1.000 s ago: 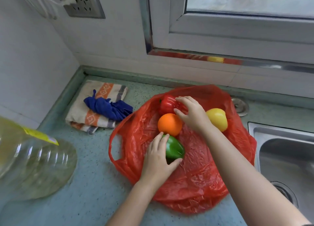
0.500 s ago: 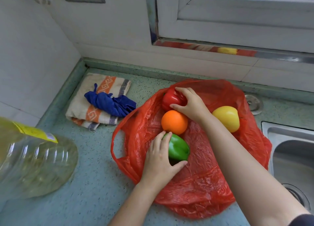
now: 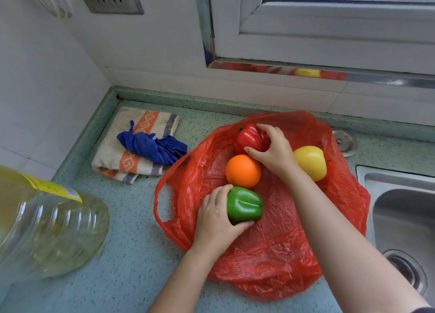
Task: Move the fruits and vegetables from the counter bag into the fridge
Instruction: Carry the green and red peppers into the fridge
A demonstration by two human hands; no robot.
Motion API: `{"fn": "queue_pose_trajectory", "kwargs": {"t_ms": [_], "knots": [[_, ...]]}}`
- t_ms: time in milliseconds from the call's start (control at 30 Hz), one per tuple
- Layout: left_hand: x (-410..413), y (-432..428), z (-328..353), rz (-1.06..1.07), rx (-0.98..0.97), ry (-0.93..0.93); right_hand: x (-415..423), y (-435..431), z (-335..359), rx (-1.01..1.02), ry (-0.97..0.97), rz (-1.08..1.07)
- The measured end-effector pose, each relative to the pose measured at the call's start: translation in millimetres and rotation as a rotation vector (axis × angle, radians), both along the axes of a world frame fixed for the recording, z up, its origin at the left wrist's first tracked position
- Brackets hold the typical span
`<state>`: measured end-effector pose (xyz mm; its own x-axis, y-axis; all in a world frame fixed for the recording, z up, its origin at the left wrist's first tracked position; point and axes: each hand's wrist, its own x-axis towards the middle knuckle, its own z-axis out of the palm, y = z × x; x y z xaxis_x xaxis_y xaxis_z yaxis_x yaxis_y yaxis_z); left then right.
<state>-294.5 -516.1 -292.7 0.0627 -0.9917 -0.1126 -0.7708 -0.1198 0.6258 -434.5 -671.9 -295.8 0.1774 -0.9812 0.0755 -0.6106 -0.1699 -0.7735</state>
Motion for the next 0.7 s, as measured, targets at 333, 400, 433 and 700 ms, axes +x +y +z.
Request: {"fn": "queue_pose_trajectory", "kwargs": {"t_ms": [333,400,433,700], "knots": [[2,11,14,0.052,0.022,0.102,-18,50,22,-0.150,-0.136,-0.146],[3,16,22,0.052,-0.003,0.123,-19,64,28,-0.163,-0.152,-0.159],[4,18,27,0.052,-0.017,0.133,-19,72,32,-0.166,-0.161,-0.168],[13,44,64,0.071,-0.139,0.240,-22,145,63,-0.208,-0.263,-0.278]]}}
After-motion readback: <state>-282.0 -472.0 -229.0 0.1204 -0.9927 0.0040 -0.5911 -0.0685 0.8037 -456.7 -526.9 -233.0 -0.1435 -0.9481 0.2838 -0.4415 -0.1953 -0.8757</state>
